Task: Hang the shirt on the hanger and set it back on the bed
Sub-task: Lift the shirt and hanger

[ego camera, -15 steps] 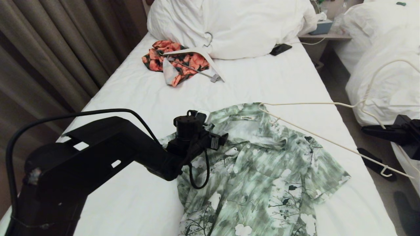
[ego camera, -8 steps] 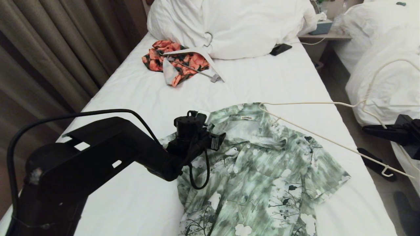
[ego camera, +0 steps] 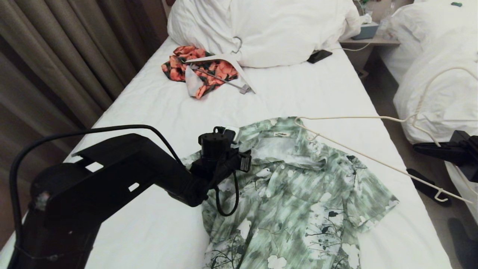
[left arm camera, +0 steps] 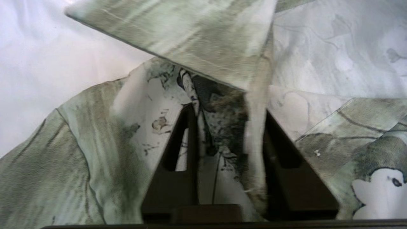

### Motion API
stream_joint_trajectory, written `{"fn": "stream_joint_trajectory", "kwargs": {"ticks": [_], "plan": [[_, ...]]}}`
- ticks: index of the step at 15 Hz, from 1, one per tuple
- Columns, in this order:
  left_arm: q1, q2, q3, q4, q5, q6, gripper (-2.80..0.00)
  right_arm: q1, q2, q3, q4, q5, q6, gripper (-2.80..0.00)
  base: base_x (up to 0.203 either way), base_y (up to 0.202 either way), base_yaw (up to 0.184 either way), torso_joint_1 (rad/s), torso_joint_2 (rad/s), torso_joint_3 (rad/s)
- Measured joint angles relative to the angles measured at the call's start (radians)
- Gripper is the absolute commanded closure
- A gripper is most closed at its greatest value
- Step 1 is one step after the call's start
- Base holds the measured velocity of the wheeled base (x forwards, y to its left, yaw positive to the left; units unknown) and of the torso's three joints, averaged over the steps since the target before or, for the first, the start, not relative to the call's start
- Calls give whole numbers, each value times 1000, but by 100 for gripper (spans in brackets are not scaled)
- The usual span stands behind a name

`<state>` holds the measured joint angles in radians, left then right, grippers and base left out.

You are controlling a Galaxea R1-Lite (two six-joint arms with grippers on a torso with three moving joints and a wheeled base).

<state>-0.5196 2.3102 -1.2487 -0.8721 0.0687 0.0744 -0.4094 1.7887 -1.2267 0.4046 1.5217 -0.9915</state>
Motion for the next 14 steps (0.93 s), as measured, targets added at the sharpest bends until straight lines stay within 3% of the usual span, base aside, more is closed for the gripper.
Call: {"fn": "stream_joint_trajectory", "kwargs": {"ticks": [7, 14], "plan": [[0, -2, -8, 4, -1, -22, 0, 2, 0, 2, 1, 0, 1, 0, 0, 0, 0, 0, 0, 0], [-6, -56, -10, 109, -13, -182, 0, 15, 9, -14, 1, 0, 25, 0, 0, 0, 0, 0, 0, 0]]}}
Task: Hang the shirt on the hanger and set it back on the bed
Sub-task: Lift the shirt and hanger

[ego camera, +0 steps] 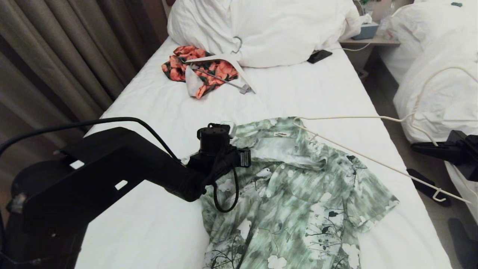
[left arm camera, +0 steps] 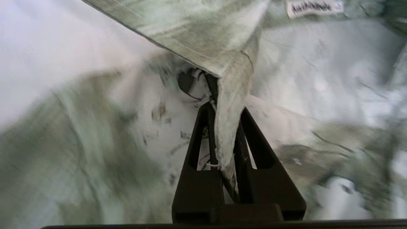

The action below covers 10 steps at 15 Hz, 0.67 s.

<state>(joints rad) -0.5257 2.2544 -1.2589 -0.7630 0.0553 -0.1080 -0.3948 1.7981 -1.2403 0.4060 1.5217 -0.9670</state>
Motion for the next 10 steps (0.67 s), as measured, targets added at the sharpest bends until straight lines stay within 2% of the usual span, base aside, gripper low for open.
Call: {"fn": "stream_joint_trajectory", "kwargs": {"ticks": [1, 10], "plan": [[-2, -5, -1, 19, -12, -24, 0, 3, 2, -5, 0, 0, 6, 0, 0, 0, 0, 0, 0, 0], [-9, 0, -26, 19, -17, -57, 0, 13, 11, -14, -1, 0, 11, 0, 0, 0, 0, 0, 0, 0]]}}
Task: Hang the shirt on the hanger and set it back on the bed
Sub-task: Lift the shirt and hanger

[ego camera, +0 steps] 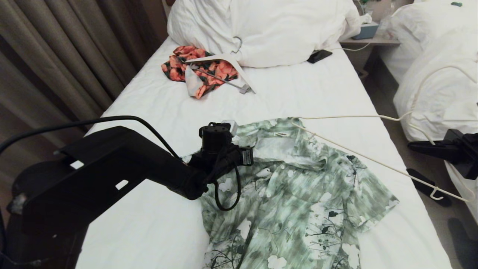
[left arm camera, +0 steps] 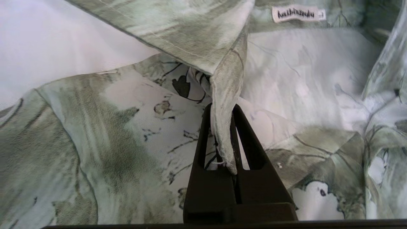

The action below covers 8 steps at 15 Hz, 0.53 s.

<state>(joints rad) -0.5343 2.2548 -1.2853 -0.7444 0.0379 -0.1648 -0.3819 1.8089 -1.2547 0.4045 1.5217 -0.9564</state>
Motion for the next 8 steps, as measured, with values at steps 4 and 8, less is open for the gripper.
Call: {"fn": "stream_joint_trajectory", "kwargs": {"ticks": [4, 8], "plan": [[-9, -28, -1, 40, 1, -94, 0, 2, 15, 1, -1, 0, 1, 0, 0, 0, 0, 0, 0, 0], [-23, -93, 7, 84, 2, -156, 0, 15, 32, -2, -1, 0, 2, 0, 0, 0, 0, 0, 0, 0]]}}
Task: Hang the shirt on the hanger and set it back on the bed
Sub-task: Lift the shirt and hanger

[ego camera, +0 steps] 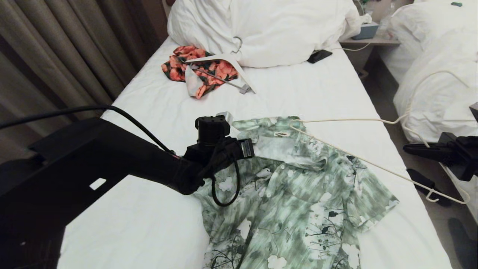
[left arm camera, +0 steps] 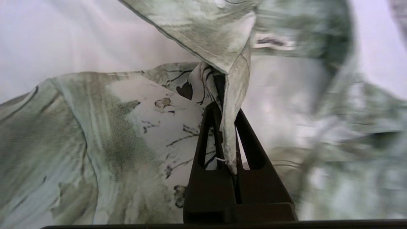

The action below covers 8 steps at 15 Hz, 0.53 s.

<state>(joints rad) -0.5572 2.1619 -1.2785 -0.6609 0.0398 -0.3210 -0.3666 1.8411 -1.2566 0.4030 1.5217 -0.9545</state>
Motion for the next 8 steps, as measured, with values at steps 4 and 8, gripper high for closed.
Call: {"fn": "stream_joint_trajectory", "kwargs": {"ticks": [4, 8], "plan": [[-48, -90, -2, 70, 20, -47, 0, 26, 12, 8, 2, 0, 0, 0, 0, 0, 0, 0, 0, 0], [-92, -173, -8, 138, 42, -50, 0, 45, 19, 22, 4, 0, 0, 0, 0, 0, 0, 0, 0, 0]]}}
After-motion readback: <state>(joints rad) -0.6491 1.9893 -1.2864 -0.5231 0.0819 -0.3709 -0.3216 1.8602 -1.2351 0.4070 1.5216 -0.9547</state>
